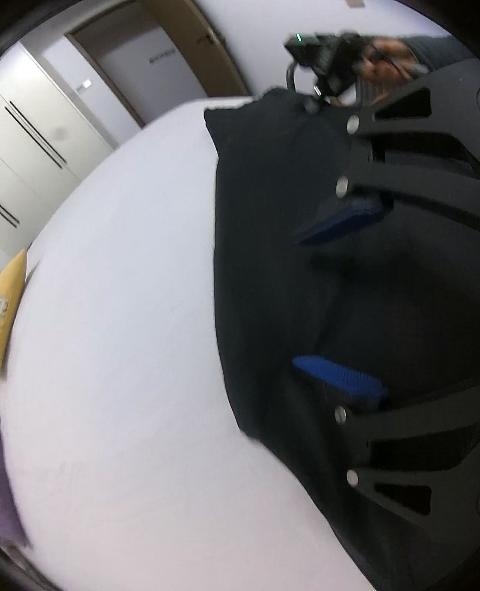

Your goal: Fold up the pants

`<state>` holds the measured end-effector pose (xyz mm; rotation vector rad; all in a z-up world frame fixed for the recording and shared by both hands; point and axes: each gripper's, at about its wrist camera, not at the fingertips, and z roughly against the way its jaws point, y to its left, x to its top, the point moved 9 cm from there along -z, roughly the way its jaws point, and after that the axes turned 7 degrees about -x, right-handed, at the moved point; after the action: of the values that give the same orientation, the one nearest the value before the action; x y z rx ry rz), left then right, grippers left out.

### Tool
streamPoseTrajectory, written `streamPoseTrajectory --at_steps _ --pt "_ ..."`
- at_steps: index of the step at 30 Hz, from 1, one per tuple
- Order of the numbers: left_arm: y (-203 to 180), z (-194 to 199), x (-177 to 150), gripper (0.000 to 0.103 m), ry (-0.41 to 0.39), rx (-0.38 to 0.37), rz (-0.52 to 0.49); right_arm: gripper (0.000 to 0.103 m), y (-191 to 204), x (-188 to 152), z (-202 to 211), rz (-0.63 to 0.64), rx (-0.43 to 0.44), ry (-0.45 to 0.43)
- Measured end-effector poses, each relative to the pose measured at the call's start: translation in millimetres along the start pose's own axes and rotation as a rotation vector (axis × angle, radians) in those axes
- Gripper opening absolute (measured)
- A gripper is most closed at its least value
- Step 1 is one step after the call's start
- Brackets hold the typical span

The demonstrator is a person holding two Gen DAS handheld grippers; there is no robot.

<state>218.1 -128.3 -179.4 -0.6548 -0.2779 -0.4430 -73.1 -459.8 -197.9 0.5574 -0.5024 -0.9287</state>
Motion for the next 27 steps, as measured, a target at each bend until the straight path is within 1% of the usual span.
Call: streamPoseTrajectory --at_steps 1,2,3,4,5,6,7,8,9,10,11,12,13,14,15,16,17,18,19,20,21,22,23,25,26,27 --pt "-6 10 -9 0.059 -0.007 0.020 -0.010 0.000 0 9 9 0.004 -0.040 -0.026" --pt "-19 19 -18 0.059 -0.016 0.012 -0.029 0.008 8 12 18 0.013 -0.041 -0.047" --pt "-37 23 -19 0.059 -0.020 -0.019 -0.051 0.009 23 13 23 0.027 0.009 -0.048" --pt "-57 27 -29 0.059 -0.021 -0.049 -0.082 0.010 45 7 21 0.060 0.076 -0.030" --pt "-69 28 -40 0.059 -0.016 -0.056 -0.110 0.015 73 -7 13 0.126 0.120 0.018" --pt "-78 23 -51 0.059 0.002 -0.059 -0.129 0.029 88 -19 5 0.164 0.127 0.052" --pt "-85 13 -65 0.059 0.037 -0.075 -0.133 0.035 106 -35 -8 0.212 0.135 0.107" --pt "-91 -1 -81 0.059 0.087 -0.081 -0.120 0.039 122 -57 -27 0.258 0.139 0.181" --pt "-92 -6 -98 0.058 0.100 -0.047 -0.136 0.038 129 -69 -39 0.277 0.122 0.220" --pt "-96 -4 -107 0.058 0.085 -0.016 -0.178 0.038 125 -87 -55 0.307 0.066 0.275" --pt "-100 0 -119 0.058 0.097 0.008 -0.212 0.029 115 -104 -69 0.342 -0.020 0.330" --pt "-101 5 -128 0.058 0.105 0.013 -0.218 0.000 106 -110 -72 0.365 -0.057 0.327" --pt "-98 13 -141 0.058 0.107 0.004 -0.210 0.000 96 -112 -69 0.369 -0.082 0.324" --pt "-97 20 -151 0.058 0.108 -0.005 -0.206 0.000 85 -117 -62 0.325 -0.037 0.361" --pt "-95 26 -159 0.058 0.105 -0.009 -0.210 0.000 89 -110 -58 0.306 -0.026 0.379" --pt "-98 30 -168 0.058 0.097 -0.013 -0.212 0.000 79 -111 -49 0.297 -0.022 0.388" --pt "-100 35 -175 0.058 0.088 -0.015 -0.209 0.000 69 -114 -43 0.301 -0.028 0.393" --pt "-104 37 -179 0.058 0.081 -0.014 -0.206 0.000 68 -114 -38 0.311 -0.055 0.395" --pt "-105 40 -182 0.058 0.077 -0.013 -0.203 0.000 74 -107 -35 0.332 -0.111 0.384" --pt "-104 45 -175 0.058 0.074 -0.015 -0.200 0.000 66 -102 -24 0.333 -0.144 0.364" --pt "-112 43 -169 0.058 0.071 -0.016 -0.198 0.003 68 -96 -15 0.294 -0.133 0.343" --pt "-111 51 -165 0.059 0.061 -0.019 -0.193 0.005 96 -98 -20 0.277 -0.118 0.320" --pt "-117 50 -153 0.059 0.044 -0.028 -0.185 0.006 109 -90 -14 0.284 -0.081 0.280" --pt "-125 66 -133 0.059 -0.019 -0.067 -0.182 0.013 143 -81 -13 0.309 0.001 0.240" --pt "-146 57 -118 0.059 -0.033 -0.079 -0.181 0.029 163 -80 -20 0.322 0.050 0.243" --pt "-148 58 -109 0.061 -0.039 -0.096 -0.176 0.041 177 -81 -28 0.329 0.075 0.252"
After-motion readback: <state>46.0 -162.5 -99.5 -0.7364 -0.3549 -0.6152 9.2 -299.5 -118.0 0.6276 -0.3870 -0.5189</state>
